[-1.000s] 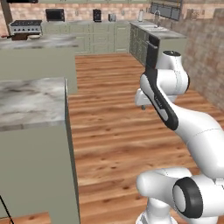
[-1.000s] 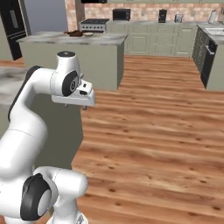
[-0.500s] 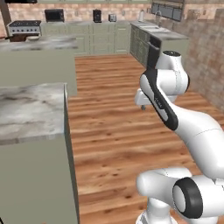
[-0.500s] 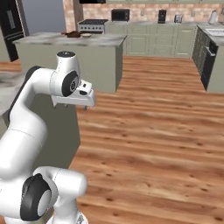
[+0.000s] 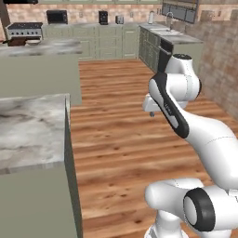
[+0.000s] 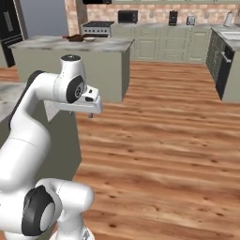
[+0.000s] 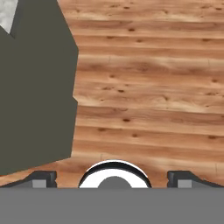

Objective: Place the two vegetables and bowl onto the tray for setting up a vegetable dip station.

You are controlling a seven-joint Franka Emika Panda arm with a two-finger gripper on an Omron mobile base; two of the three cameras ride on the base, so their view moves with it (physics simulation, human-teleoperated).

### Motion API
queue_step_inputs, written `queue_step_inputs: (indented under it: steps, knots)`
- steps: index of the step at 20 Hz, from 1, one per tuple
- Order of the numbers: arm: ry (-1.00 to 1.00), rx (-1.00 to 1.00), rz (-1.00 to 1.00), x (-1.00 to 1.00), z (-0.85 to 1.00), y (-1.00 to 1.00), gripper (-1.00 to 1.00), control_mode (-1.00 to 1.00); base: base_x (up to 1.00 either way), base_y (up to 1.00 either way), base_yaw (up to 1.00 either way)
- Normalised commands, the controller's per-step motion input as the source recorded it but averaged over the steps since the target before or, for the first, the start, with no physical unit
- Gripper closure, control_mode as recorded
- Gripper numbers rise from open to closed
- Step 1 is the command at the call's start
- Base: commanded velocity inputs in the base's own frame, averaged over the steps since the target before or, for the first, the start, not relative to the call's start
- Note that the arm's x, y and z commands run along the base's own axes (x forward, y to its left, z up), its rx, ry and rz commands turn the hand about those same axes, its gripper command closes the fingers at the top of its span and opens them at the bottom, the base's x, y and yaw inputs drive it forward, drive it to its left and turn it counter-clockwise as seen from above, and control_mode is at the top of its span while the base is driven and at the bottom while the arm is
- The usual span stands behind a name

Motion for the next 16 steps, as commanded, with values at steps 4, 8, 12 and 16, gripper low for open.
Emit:
queue_step_inputs:
  steps: [4, 8, 12, 16]
  knots:
    - [0.0, 0.0, 0.0, 0.0, 0.0, 0.0, -1.0, 1.0, 0.48, -0.29, 0.0]
    - [0.0, 0.0, 0.0, 0.0, 0.0, 0.0, -1.0, 1.0, 0.48, -0.28, 0.0]
    - [0.0, 0.0, 0.0, 0.0, 0.0, 0.0, -1.0, 1.0, 0.48, -0.29, 0.0]
    - [0.0, 0.0, 0.0, 0.0, 0.0, 0.0, -1.0, 1.0, 0.49, -0.3, 0.0]
